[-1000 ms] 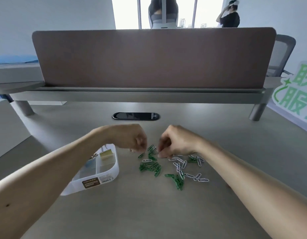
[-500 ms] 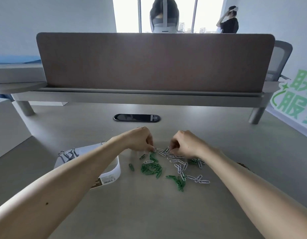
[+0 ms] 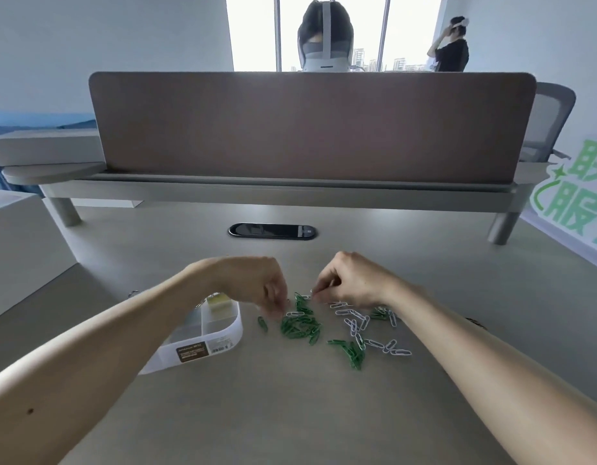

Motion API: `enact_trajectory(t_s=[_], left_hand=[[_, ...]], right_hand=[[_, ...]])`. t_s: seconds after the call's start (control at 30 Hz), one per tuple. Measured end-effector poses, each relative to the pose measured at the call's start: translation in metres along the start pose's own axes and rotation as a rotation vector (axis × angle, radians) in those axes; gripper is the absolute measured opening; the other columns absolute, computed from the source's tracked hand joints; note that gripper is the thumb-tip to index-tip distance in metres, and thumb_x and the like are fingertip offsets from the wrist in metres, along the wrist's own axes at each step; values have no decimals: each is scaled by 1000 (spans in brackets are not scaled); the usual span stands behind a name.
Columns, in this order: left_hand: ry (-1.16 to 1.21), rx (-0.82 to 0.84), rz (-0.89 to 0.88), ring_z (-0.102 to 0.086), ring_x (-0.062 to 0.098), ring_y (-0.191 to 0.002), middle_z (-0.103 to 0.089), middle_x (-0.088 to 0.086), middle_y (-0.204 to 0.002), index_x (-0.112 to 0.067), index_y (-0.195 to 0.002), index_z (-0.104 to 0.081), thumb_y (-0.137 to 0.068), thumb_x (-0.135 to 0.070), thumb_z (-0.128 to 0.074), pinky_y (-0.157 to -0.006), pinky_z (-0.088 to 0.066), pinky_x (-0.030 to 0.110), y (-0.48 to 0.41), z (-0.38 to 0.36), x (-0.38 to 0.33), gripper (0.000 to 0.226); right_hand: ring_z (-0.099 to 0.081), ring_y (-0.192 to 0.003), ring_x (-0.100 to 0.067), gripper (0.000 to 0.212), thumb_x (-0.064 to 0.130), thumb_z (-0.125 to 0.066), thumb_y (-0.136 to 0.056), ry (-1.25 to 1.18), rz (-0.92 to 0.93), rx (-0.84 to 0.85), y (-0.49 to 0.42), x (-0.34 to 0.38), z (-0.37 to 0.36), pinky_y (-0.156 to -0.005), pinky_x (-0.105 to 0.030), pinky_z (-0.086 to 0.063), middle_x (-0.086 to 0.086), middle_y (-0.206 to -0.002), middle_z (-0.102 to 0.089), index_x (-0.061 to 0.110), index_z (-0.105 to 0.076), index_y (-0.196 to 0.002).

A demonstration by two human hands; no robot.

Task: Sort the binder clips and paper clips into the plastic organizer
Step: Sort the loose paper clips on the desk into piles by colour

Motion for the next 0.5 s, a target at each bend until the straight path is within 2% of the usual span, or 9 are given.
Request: enact_trajectory(t_s=[0.07, 0.17, 0.27, 0.37, 0.4, 0.5], left_hand=[[-75, -132, 19, -55, -11, -59, -67, -23, -69, -35, -75, -73, -80, -35, -71, -57, -38, 4, -4, 2, 0, 5], [-53, -316, 52, -53, -13, -56, -65, -20, -73, -28, -85, -74, -81, -33, -70, -56, -36, 5, -17, 8, -1, 7], [-53, -355, 70, -55, -9, -64, -69, -14, -81, -23, -92, -74, -82, -30, -69, -56, -36, 3, -32, 6, -9, 13], [-106, -348, 50, -59, 5, -73, -72, -6, -90, -21, -95, -75, -83, -33, -68, -68, -44, 18, -45, 0, -19, 18], [-112, -351, 45, -60, 8, -75, -73, -5, -90, -21, -94, -75, -82, -33, -69, -70, -45, 20, -49, -1, -21, 18], [-116, -361, 29, -60, 9, -72, -73, -3, -88, -22, -91, -76, -79, -30, -72, -72, -47, 22, -55, -4, -27, 15]], right_hand=[[-57, -62, 6, 9, 16, -71, -79, 41, -21, -105, -3, -7, 8, -54, 0, -37, 2, -84, -75, 15, -76, -86], [-58, -68, -3, 11, 18, -69, -80, 116, -59, -127, -4, -16, 10, -56, -3, -36, -1, -88, -74, 16, -75, -89], [-57, -68, -4, 11, 19, -68, -80, 163, -61, -70, -5, -18, 2, -54, -3, -36, 0, -88, -74, 18, -76, -88], [-58, -68, -4, 11, 12, -67, -80, 167, -54, -63, -7, -20, 0, -54, 1, -36, -2, -89, -74, 14, -75, -88], [-60, -70, -6, 11, 11, -67, -80, 163, -53, -61, -7, -21, -1, -59, -2, -40, -4, -89, -74, 12, -75, -88], [-65, -75, -16, 11, 10, -66, -79, 158, -60, -58, -7, -21, -2, -73, -28, -54, -7, -87, -74, 13, -74, -85]])
Point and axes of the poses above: each hand's wrist, its own y-axis away from the middle knuckle, its own z-axis out of the back of the hand, x = y × z, the point moved 4 cm from there along -y, towards the middle knuckle
